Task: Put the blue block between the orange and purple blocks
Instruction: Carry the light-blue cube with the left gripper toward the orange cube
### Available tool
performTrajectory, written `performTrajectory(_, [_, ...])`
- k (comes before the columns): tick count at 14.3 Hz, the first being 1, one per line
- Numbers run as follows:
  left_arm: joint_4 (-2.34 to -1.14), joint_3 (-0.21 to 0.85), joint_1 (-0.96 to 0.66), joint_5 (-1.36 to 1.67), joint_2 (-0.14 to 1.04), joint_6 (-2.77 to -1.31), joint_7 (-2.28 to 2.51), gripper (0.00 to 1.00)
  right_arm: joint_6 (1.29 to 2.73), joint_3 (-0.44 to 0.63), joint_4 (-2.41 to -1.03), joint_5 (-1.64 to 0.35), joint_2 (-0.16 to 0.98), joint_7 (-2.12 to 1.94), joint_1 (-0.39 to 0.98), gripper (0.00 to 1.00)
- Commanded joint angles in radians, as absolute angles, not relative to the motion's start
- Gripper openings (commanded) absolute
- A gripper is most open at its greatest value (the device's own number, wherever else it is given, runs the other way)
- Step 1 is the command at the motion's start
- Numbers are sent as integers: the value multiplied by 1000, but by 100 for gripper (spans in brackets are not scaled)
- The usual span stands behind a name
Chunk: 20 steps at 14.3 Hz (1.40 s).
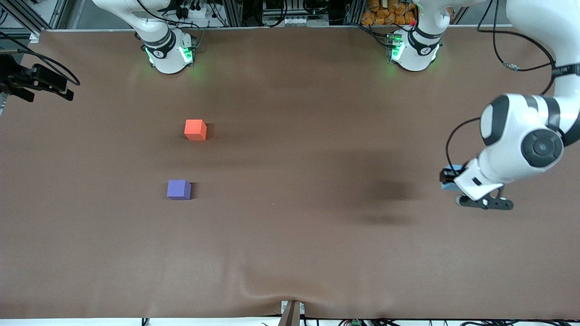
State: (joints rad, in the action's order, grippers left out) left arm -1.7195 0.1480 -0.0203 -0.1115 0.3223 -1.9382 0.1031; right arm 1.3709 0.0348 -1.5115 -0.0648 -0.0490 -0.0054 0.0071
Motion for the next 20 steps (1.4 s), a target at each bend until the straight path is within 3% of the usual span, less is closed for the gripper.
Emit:
performTrajectory(1, [-1723,276,-29,-110,298,-1914,312,0,1364,40,-1517,-78,-57,-3,6,100])
performTrajectory(5, [-1681,435,-112,-110,351,-1914,579,0,1364,40,-1517,-78,-57,-3,6,100])
performTrajectory(11, [-1413,425,-477,-126,654,-1934,879,0,1364,41,-1517,-78,-55,-3,3,100])
performTrajectory(14, [-1367,321,-654,-129,755,-2084,948,0,1364,41,-1516,-78,-55,-3,5,100])
performTrajectory(17, [-1367,145,-849,-126,820,-2132,962,0,1365,41,-1516,-78,-55,-3,5,100])
performTrajectory(19, [-1367,112,-888,-126,862,-2151,962,0,1364,41,-1516,-80,-54,-3,5,100])
performTrajectory(20, [-1367,112,-888,-126,868,-2154,959,15,1364,41,-1516,-80,-51,-3,5,100])
